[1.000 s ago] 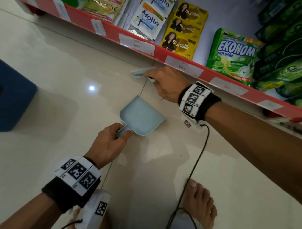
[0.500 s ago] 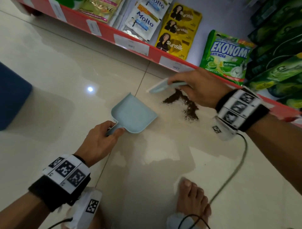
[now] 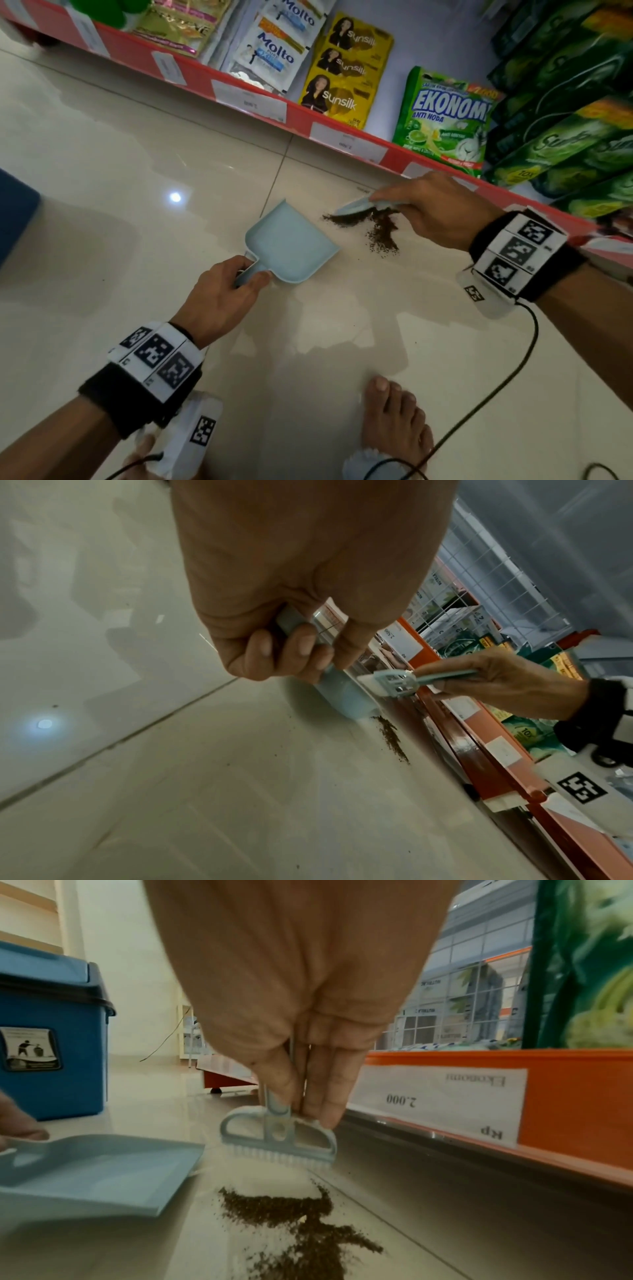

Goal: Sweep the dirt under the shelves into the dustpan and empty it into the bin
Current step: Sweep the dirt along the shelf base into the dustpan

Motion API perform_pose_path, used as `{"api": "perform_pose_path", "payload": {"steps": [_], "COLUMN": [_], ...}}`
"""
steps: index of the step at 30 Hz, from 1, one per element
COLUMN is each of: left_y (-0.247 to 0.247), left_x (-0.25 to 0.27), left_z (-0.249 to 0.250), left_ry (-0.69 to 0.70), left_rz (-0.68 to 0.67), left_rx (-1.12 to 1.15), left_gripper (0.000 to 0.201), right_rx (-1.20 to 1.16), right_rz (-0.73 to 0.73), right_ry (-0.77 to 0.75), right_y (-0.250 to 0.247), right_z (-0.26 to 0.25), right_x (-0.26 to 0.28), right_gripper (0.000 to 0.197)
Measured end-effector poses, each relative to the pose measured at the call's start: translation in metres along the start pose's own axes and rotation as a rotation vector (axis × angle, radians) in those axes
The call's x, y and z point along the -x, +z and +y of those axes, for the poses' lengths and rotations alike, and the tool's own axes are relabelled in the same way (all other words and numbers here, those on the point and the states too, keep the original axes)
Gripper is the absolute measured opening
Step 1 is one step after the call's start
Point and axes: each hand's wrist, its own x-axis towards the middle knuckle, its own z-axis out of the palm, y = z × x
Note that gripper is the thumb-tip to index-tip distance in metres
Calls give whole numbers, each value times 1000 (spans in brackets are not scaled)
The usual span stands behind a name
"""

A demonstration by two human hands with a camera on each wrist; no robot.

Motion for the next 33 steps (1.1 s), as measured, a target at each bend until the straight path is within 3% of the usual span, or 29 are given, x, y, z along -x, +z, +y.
{"api": "perform_pose_path", "payload": {"steps": [3,8,13,15,19,22,25,28,33], "left_y": [3,9,8,7,7,8,12,15,14], "left_x": [-2,0,4,5,6,4,2,2,3], "left_z": [4,10,11,11,13,16,20,23,23], "left_ry": [19,44,30,30,27,26,40,38,39], "left_rz": [-12,-34,-32,-31,-21,-31,-44,-57,-50], "left_rx": [-6,-12,-21,-11,-16,-8,-4,-10,-32], "left_gripper": [35,33,31,31,30,29,28,27,30], "right_rx": [46,252,307,304,192,95,174,201,20], "right_rz": [96,68,109,68,-7,31,133,121,33], "right_ry": [10,165,302,299,153,99,211,369,261], "right_y": [1,33,55,56,50,41,35,37,57], "right_z": [-6,-27,-30,-24,-22,-25,-15,-5,-26], "right_x": [-9,-31,-35,-29,-4,14,18,14,23], "right_gripper": [40,58,51,50,40,35,28,31,31]}}
